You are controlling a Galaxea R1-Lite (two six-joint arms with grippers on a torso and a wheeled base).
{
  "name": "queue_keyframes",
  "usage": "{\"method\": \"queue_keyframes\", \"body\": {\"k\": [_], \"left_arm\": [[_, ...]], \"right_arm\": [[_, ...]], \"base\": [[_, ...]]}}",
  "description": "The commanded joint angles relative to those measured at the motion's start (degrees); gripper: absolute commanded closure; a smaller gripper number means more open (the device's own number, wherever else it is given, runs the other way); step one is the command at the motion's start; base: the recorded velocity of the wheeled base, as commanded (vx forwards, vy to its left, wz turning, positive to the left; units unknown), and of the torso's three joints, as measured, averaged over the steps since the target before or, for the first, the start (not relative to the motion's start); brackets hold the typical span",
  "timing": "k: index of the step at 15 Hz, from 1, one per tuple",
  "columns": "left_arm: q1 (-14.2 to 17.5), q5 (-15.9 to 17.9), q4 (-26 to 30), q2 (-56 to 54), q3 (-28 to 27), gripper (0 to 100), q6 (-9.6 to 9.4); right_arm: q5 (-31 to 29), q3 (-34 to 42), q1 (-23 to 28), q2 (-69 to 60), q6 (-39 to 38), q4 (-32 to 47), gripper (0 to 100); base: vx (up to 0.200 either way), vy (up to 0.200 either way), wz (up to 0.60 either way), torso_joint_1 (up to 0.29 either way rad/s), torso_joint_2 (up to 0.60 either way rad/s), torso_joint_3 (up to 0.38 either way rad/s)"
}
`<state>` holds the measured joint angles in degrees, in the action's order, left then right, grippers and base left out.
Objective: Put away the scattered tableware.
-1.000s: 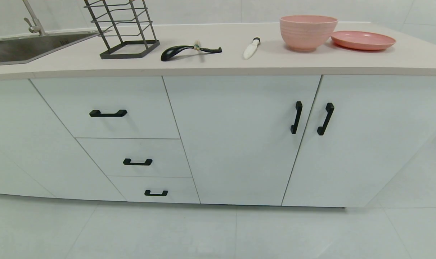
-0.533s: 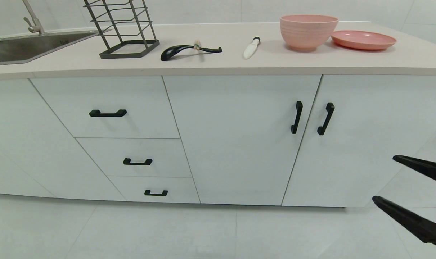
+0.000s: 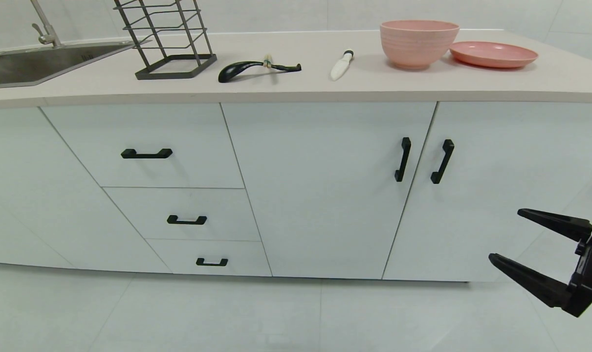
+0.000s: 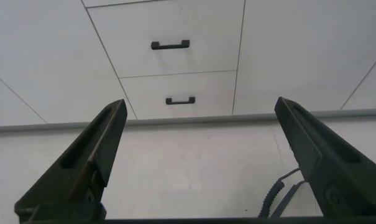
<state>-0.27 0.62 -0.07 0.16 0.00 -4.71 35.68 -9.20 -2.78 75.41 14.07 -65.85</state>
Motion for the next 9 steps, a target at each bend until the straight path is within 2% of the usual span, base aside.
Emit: {"method": "queue_keyframes", "body": {"k": [1,4,7,9], "left_arm": [[0.0,0.3,0.0,-0.2,0.0,0,-0.57],[0.0,0.3,0.0,-0.2,-0.1,0,-0.74],[0.0,0.2,0.1,-0.2,0.0,0,-0.22],[0.0,0.2,0.1,-0.2,0.0,0,-0.13]], "right_arm": [[0.0,-2.7,2.0,4.7,0.0,-0.8,0],[0.0,-4.4,2.3,8.0,0.0,-1.6,0],[0.0,-7.1,2.3,10.6,0.0,-1.9,0],[0.0,-7.3,2.3,11.1,0.0,-2.3,0]], "base": [[0.0,0.0,0.0,0.0,0.0,0.0],[0.0,0.0,0.0,0.0,0.0,0.0],[-0.2,-0.2,0.0,0.001,0.0,0.007],[0.0,0.0,0.0,0.0,0.0,0.0]]}}
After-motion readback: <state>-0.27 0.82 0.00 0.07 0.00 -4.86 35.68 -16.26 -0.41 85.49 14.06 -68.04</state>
